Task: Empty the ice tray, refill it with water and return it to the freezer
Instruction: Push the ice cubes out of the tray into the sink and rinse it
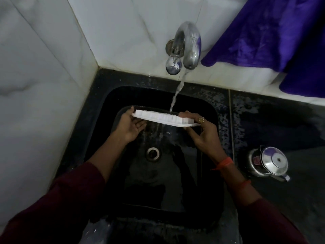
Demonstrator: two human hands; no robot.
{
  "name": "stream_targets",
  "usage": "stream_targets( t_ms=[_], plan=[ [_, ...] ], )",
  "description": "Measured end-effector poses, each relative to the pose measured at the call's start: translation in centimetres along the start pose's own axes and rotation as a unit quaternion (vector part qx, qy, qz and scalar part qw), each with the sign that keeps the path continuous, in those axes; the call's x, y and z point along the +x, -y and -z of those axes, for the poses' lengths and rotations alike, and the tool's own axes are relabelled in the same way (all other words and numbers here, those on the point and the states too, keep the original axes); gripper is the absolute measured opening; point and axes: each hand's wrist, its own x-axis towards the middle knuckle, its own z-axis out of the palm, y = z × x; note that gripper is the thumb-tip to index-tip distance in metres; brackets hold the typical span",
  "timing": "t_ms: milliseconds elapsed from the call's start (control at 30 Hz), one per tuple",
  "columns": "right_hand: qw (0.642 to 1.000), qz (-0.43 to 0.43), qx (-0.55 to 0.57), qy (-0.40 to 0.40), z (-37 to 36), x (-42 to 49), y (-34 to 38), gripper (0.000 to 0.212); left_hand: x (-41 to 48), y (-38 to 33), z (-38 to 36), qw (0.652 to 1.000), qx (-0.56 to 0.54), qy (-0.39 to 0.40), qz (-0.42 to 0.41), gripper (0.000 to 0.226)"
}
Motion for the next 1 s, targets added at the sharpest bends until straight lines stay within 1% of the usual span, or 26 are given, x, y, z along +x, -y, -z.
stream_targets(
  t_ms=[100, 200, 267, 367, 467, 633, 767, 867, 967, 1000],
  plan=[
    [0.999, 0.007, -0.049, 0.008, 0.0, 1.0, -0.5, 0.039, 0.8, -0.8, 0.3, 0.998, -0.062, -0.003, -0.016, 0.041],
    [0.994, 0.004, -0.102, 0.028, -0.4, 2.7, -0.1, 0.056, 1.5, -1.7, 1.1, 0.993, -0.110, -0.019, -0.026, 0.041],
    [0.989, 0.003, -0.143, 0.046, -0.9, 3.8, 0.5, 0.062, 1.9, -2.3, 1.5, 0.990, -0.133, -0.035, -0.028, 0.041],
    [0.979, -0.005, -0.194, 0.070, -1.8, 4.9, 1.6, 0.061, 2.4, -2.7, 2.2, 0.987, -0.145, -0.063, -0.027, 0.041],
    [0.975, -0.005, -0.206, 0.080, -2.1, 5.3, 2.3, 0.059, 2.7, -2.4, 2.4, 0.987, -0.143, -0.071, -0.021, 0.043],
    [0.965, -0.018, -0.259, 0.041, -0.5, 4.9, 3.4, 0.047, 2.7, -1.0, 1.4, 0.994, -0.093, -0.051, 0.004, 0.042],
    [0.958, 0.016, -0.285, 0.025, 0.7, 5.0, 3.5, 0.040, 2.5, 0.6, -0.5, 0.996, -0.082, -0.017, 0.029, 0.042],
    [0.953, 0.034, -0.299, 0.018, 0.7, 5.0, 3.9, 0.040, 2.2, 1.4, -2.0, 0.995, -0.088, -0.003, 0.036, 0.038],
    [0.953, 0.073, -0.295, 0.025, 0.8, 4.7, 4.2, 0.044, 2.0, 1.0, -3.2, 0.993, -0.110, -0.013, 0.033, 0.037],
    [0.953, 0.089, -0.288, 0.034, 1.0, 4.5, 4.1, 0.045, 1.8, 0.6, -3.3, 0.995, -0.091, -0.018, 0.025, 0.039]
  ],
)
